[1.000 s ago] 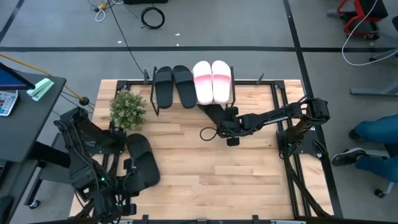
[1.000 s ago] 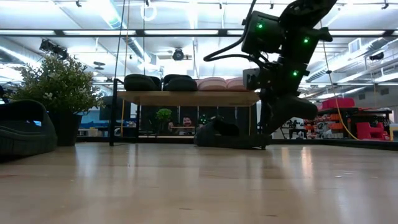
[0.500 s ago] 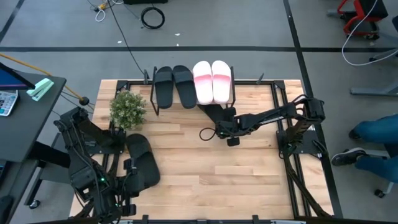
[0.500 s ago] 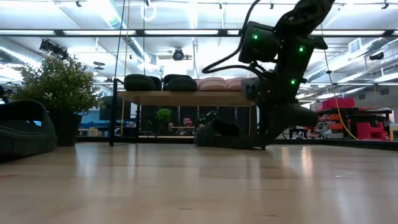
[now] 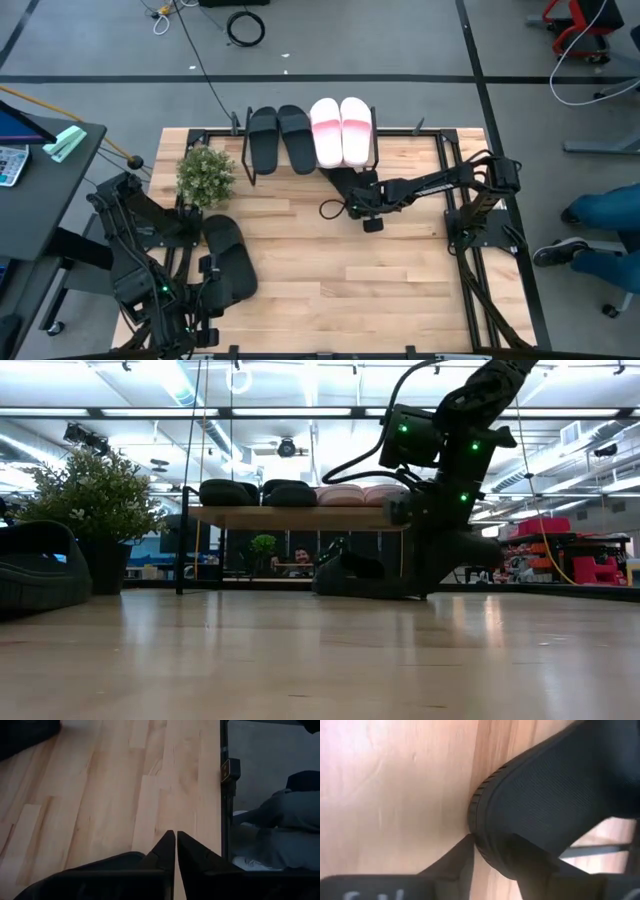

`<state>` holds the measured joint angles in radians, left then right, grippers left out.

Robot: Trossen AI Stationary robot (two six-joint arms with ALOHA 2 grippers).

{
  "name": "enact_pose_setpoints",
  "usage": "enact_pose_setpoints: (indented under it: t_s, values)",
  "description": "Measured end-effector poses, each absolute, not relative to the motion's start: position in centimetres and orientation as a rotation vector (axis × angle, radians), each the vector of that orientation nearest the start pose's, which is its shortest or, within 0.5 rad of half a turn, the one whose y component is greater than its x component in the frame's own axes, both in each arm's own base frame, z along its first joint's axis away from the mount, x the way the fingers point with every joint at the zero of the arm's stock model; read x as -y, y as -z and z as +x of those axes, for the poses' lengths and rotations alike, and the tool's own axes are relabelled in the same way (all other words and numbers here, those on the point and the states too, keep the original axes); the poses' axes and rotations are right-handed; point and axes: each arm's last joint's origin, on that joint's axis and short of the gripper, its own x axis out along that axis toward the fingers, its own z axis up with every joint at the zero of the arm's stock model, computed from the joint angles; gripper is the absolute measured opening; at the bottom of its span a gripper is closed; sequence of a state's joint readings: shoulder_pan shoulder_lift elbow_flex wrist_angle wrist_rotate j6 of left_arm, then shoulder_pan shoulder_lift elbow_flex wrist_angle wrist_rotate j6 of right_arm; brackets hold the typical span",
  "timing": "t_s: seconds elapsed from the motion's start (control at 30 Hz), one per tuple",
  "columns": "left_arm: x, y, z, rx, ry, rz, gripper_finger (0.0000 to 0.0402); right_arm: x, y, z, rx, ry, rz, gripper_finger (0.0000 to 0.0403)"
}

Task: Pick and place slides into the shelf
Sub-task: Put the right black slide under the shelf

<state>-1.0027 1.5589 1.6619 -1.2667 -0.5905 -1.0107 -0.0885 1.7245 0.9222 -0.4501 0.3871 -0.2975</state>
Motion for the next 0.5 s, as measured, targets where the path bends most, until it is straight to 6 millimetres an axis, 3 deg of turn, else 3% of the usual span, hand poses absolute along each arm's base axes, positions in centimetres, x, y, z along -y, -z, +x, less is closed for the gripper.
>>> enact_pose_setpoints:
  t_s: [0.23, 0.5]
  values:
    - [23.6, -36.8, 17.0, -0.866, -0.075, -0.107, 0.0008, 3.9, -14.1, 30.3, -1.268, 0.272, -0.328, 0.0025]
    - [23.6, -36.8, 17.0, -0.865, -0.075, -0.108, 0.0019, 2.8, -14.5, 31.3, -1.140, 0.356, -0.296, 0.0015]
